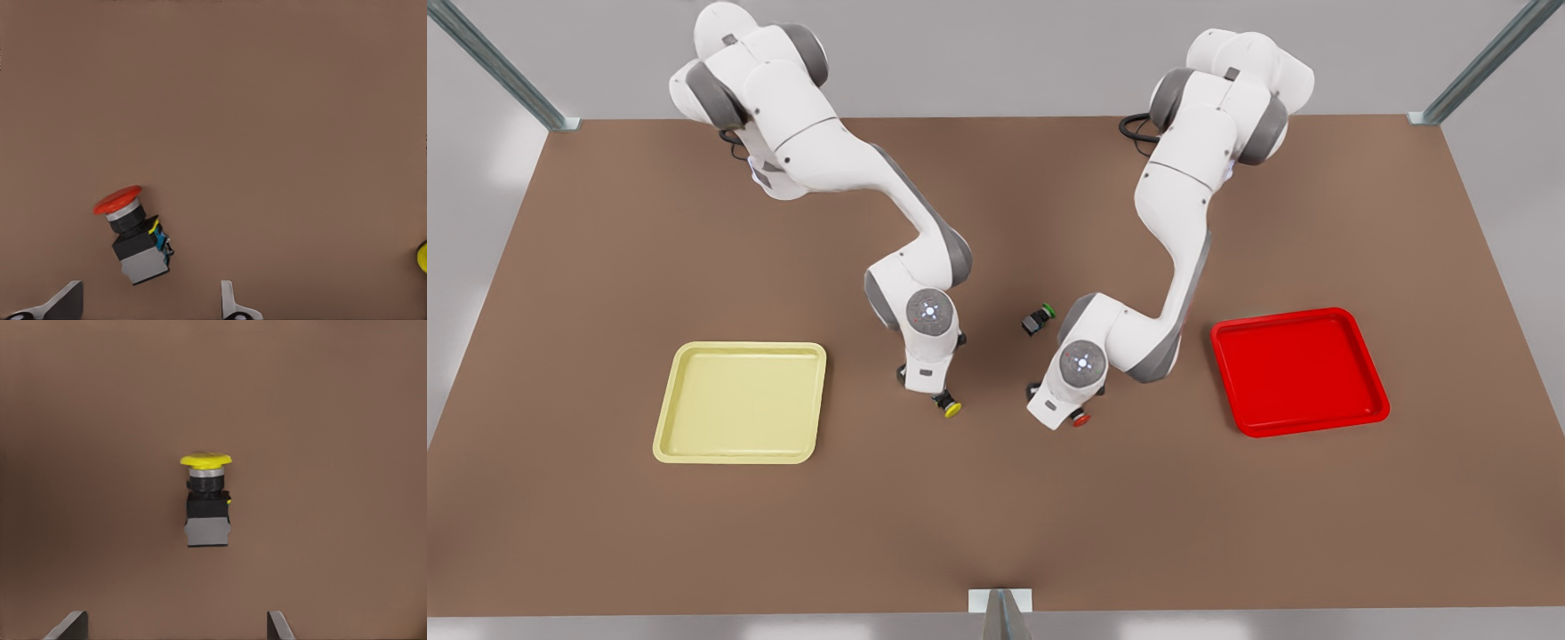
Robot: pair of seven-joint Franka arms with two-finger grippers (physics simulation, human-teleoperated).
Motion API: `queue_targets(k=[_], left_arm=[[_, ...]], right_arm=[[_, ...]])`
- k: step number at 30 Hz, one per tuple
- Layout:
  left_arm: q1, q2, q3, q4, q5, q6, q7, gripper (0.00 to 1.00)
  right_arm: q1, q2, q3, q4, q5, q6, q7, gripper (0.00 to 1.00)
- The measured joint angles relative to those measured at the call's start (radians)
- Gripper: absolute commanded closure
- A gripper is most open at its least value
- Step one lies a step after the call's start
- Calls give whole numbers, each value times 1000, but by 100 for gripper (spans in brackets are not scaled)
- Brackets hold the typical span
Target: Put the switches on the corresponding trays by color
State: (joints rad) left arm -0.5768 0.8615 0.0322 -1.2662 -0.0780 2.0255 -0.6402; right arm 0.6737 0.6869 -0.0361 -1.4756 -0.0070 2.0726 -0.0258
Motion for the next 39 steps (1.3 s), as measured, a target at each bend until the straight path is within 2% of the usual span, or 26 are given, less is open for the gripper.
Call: queue_targets(k=[10,27,28,31,33,35,36,38,39], left_arm=[[11,12,-1,-58,2,105,-319,0],[29,33,-1,-98,5,132,-439,0],[29,36,-1,-98,5,135,-443,9],[27,38,-4,-98,5,139,-454,4],[25,39,-4,-98,5,141,-461,23],[26,39,-5,-98,5,143,-467,27],[27,39,-5,-98,5,143,-470,31],[28,39,-5,-98,5,143,-475,44],[29,39,-5,-98,6,142,-477,51]], right_arm=[[-9,66,-17,-17,9,219,36,0],[-24,140,-18,-44,2,290,59,0],[-24,146,-18,-44,2,292,60,0],[-22,154,-18,-43,4,307,62,0],[-22,155,-18,-42,5,314,63,0],[-22,154,-18,-41,6,320,65,0],[-22,153,-18,-41,7,322,65,11],[-22,152,-18,-41,7,325,66,23],[-22,153,-18,-40,7,326,66,26]])
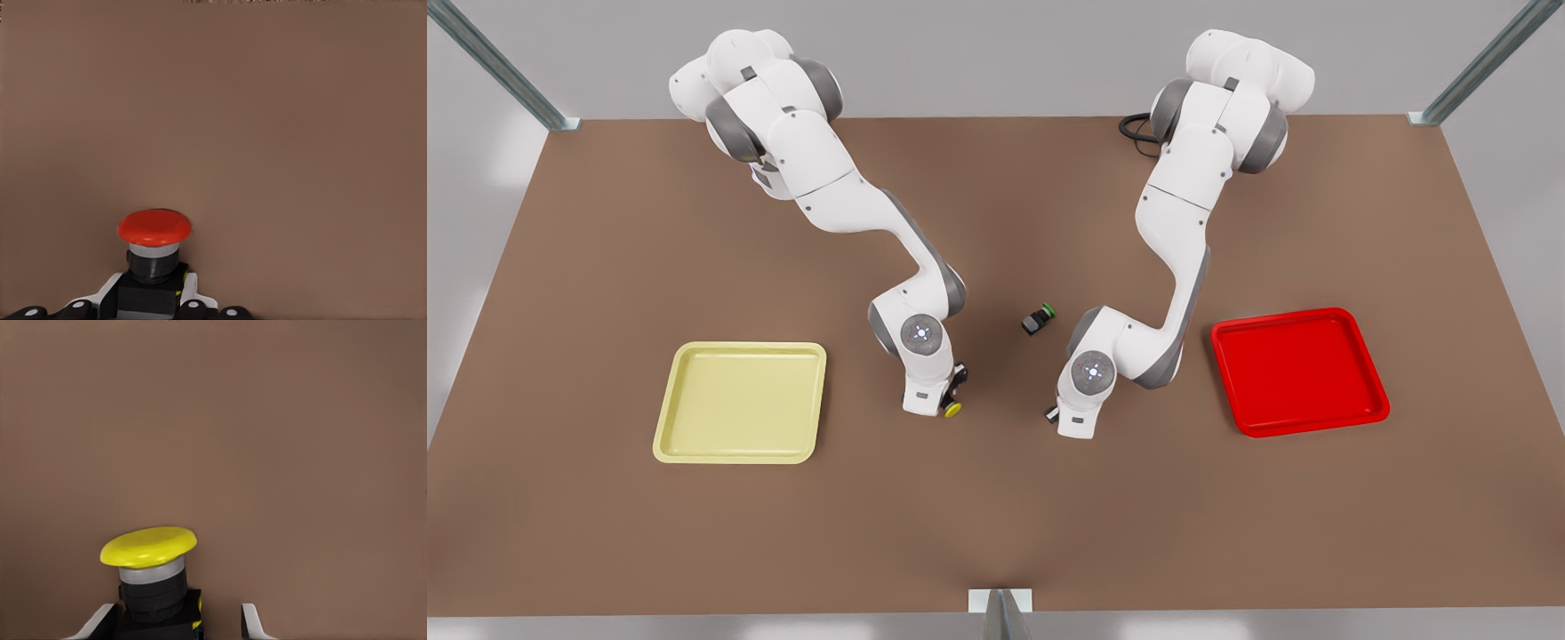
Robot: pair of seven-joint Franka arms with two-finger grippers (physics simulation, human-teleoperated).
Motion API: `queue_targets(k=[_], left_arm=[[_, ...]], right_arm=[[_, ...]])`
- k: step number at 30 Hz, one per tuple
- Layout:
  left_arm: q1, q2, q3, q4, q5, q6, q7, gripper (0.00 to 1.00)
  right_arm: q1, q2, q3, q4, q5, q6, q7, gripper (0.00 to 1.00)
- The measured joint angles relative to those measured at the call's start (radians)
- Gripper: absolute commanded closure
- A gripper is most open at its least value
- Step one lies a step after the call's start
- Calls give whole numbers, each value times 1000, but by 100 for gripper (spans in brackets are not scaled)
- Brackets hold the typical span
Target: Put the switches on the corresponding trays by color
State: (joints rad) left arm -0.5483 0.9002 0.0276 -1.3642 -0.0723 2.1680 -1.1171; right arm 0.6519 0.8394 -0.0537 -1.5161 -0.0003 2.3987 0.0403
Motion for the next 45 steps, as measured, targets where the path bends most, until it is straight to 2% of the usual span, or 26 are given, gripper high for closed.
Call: queue_targets(k=[2,4,6,8,10,12,14,17,18,19,23,25,26,28,29,30,32,34,36,39,41,45], left_arm=[[0,-1,1,0,1,-2,-5,56],[7,-22,2,1,3,-12,-9,56],[51,-112,4,-26,28,-75,1,55],[143,-264,5,-171,79,-135,29,55],[295,-362,6,-278,153,-174,67,55],[428,-392,7,-342,212,-182,105,55],[484,-430,6,-439,246,-183,142,55],[504,-451,6,-532,273,-174,192,55],[515,-449,7,-545,284,-166,207,52],[522,-447,6,-551,293,-159,221,0],[528,-449,5,-553,309,-140,273,0],[522,-468,1,-496,308,-179,298,0],[517,-484,-2,-420,297,-226,312,0],[493,-499,-3,-121,245,-391,353,0],[463,-501,-2,11,225,-482,381,0],[432,-503,-2,103,211,-568,418,0],[402,-525,0,187,188,-706,496,0],[383,-644,0,102,162,-752,565,0],[383,-684,1,64,108,-768,627,0],[384,-697,3,55,70,-785,710,0],[384,-699,3,64,58,-792,757,0],[380,-700,3,69,47,-802,837,0]], right_arm=[[0,-1,0,0,-1,2,1,30],[0,-2,0,0,-1,3,1,41],[-1,-3,1,0,1,3,0,56],[-1,-4,2,1,6,3,-5,60],[-1,-5,2,1,10,2,-11,61],[-2,-6,2,1,13,-2,-15,61],[-7,-19,2,2,15,-13,-19,61],[-64,-121,1,-1,12,-96,-28,60],[-107,-160,-1,-4,11,-140,-37,60],[-149,-193,-16,-7,10,-187,-51,60],[-263,-242,-206,-23,-3,-347,-165,59],[-307,-231,-279,-25,-39,-395,-235,58],[-321,-223,-292,-52,-54,-404,-267,58],[-324,-219,-301,-133,-72,-399,-325,58],[-322,-217,-301,-156,-77,-395,-351,50],[-322,-216,-300,-168,-84,-391,-375,0],[-323,-214,-298,-175,-97,-384,-416,0],[-324,-215,-297,-159,-109,-380,-451,0],[-325,-219,-297,-130,-110,-383,-485,0],[-320,-250,-297,152,-87,-498,-533,0],[-316,-310,-297,287,-57,-588,-559,0],[-329,-526,-296,326,-6,-769,-576,0]])
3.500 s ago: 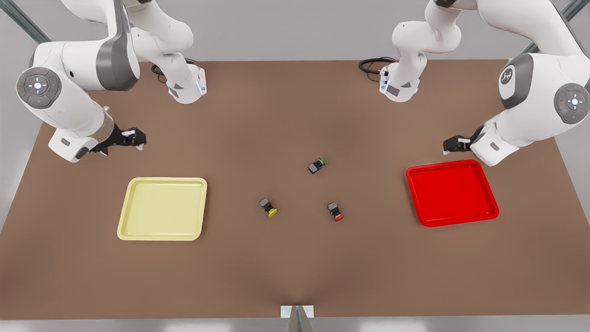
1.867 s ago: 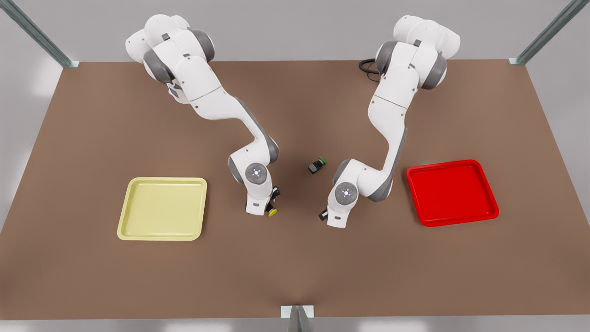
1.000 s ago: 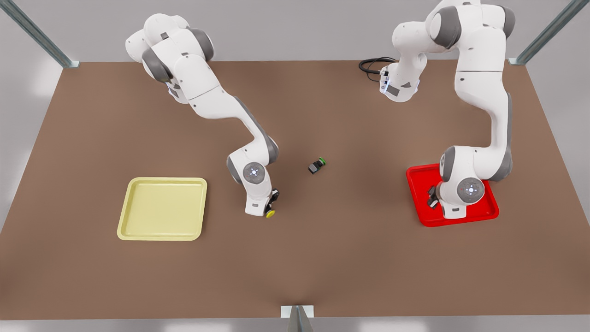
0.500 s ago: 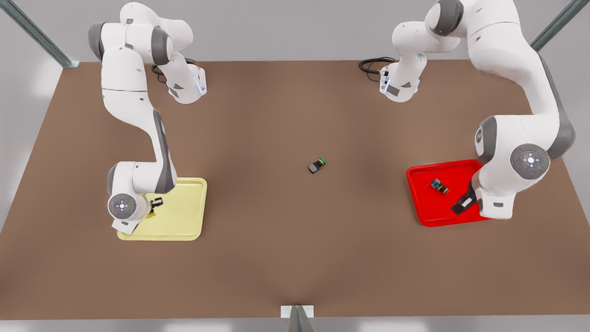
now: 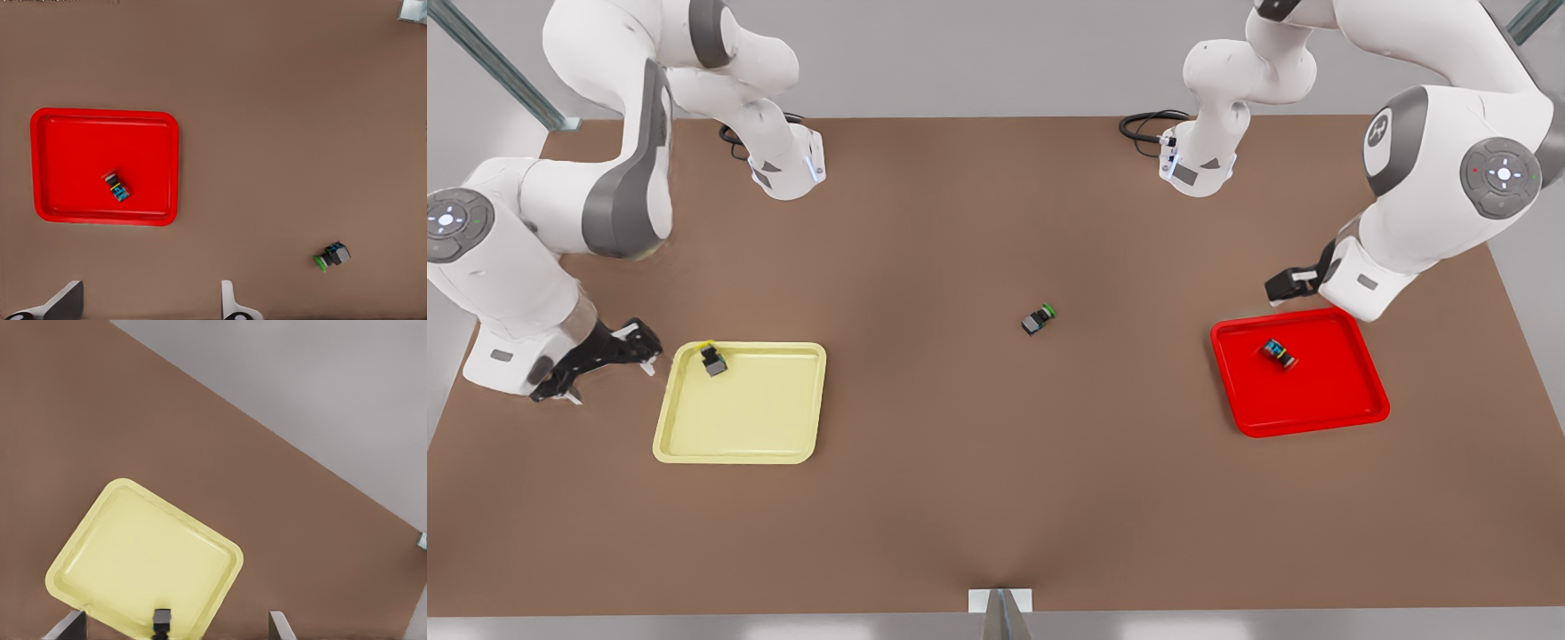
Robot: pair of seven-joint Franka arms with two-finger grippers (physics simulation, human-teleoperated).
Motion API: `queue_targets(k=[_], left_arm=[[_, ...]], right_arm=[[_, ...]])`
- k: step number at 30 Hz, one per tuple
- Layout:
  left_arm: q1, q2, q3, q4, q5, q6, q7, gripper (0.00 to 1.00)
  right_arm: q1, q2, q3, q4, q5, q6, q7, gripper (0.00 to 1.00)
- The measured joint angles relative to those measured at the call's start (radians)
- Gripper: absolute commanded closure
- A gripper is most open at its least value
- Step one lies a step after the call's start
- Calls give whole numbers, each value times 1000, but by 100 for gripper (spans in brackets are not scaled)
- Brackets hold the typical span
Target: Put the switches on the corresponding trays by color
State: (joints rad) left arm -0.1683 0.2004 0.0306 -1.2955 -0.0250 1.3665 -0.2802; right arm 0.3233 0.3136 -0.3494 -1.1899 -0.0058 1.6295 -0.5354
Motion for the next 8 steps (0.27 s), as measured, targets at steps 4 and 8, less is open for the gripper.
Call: queue_targets(k=[4,8], left_arm=[[1,-1,1,0,-3,-7,64,0],[1,-1,2,0,-4,-10,115,0]], right_arm=[[-2,-61,2,-4,22,-175,37,0],[-10,-62,2,-9,29,-270,78,0]])
